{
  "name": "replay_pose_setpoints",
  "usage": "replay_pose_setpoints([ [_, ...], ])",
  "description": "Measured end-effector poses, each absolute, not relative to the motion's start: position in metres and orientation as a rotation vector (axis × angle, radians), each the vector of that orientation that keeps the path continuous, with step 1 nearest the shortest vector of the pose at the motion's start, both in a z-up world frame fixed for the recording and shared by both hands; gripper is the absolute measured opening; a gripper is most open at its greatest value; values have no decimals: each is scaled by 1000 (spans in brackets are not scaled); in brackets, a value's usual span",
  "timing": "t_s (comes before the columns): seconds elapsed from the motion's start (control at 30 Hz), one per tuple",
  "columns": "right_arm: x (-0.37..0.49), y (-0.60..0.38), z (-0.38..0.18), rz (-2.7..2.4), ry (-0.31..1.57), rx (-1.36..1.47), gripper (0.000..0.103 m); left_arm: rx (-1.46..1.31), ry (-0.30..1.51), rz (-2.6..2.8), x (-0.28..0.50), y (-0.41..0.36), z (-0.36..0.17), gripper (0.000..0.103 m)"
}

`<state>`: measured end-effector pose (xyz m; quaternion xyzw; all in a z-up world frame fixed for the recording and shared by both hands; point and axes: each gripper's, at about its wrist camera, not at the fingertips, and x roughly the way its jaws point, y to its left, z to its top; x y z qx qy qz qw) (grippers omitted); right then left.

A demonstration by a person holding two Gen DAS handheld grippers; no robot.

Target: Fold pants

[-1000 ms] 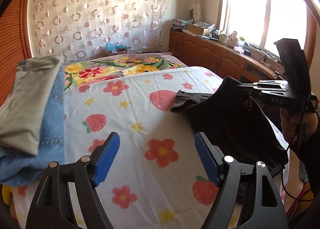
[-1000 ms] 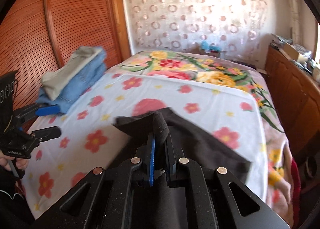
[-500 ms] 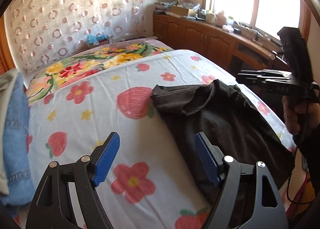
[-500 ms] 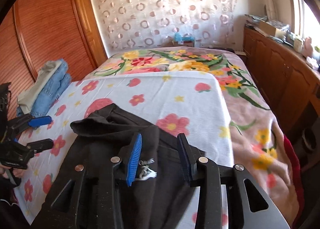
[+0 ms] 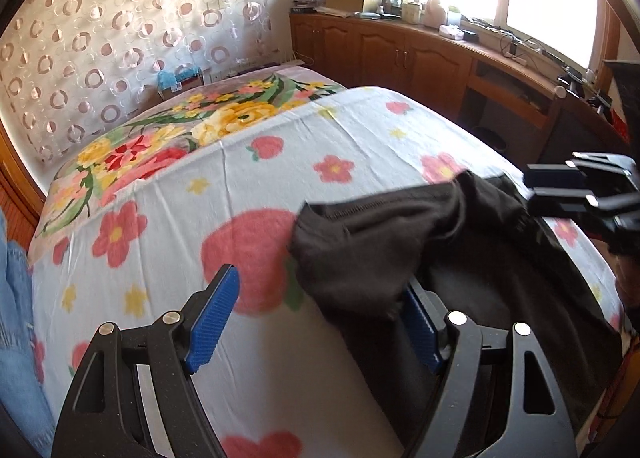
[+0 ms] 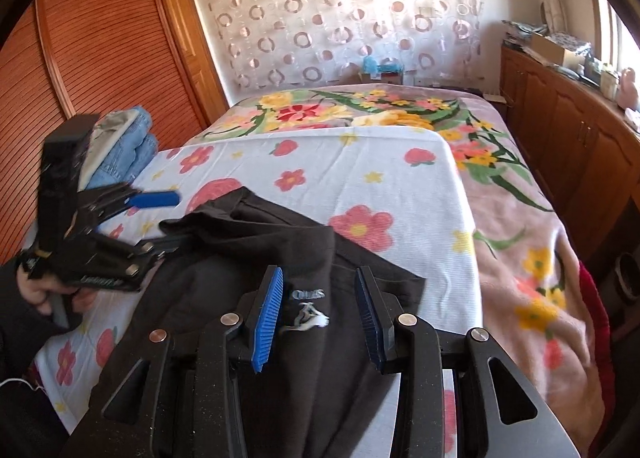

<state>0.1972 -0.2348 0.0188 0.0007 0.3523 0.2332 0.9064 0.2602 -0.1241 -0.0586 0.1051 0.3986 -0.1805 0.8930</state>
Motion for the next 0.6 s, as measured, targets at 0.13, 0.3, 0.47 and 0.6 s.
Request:
replay_pose_setpoints([
  [0.13, 203, -235, 17, 496, 731, -14, 39, 202, 813, -353, 279, -119, -54, 78],
  [0.3, 209, -236, 13, 484, 743, -36, 39, 205, 805, -315, 295, -116, -54, 78],
  [0.47, 217, -233, 10, 479, 765, -55, 39, 176, 805, -321, 292, -110, -53, 78],
  [0.6, 223, -229, 11, 470, 773, -76, 39, 164, 809, -351, 282, -108, -49, 78],
])
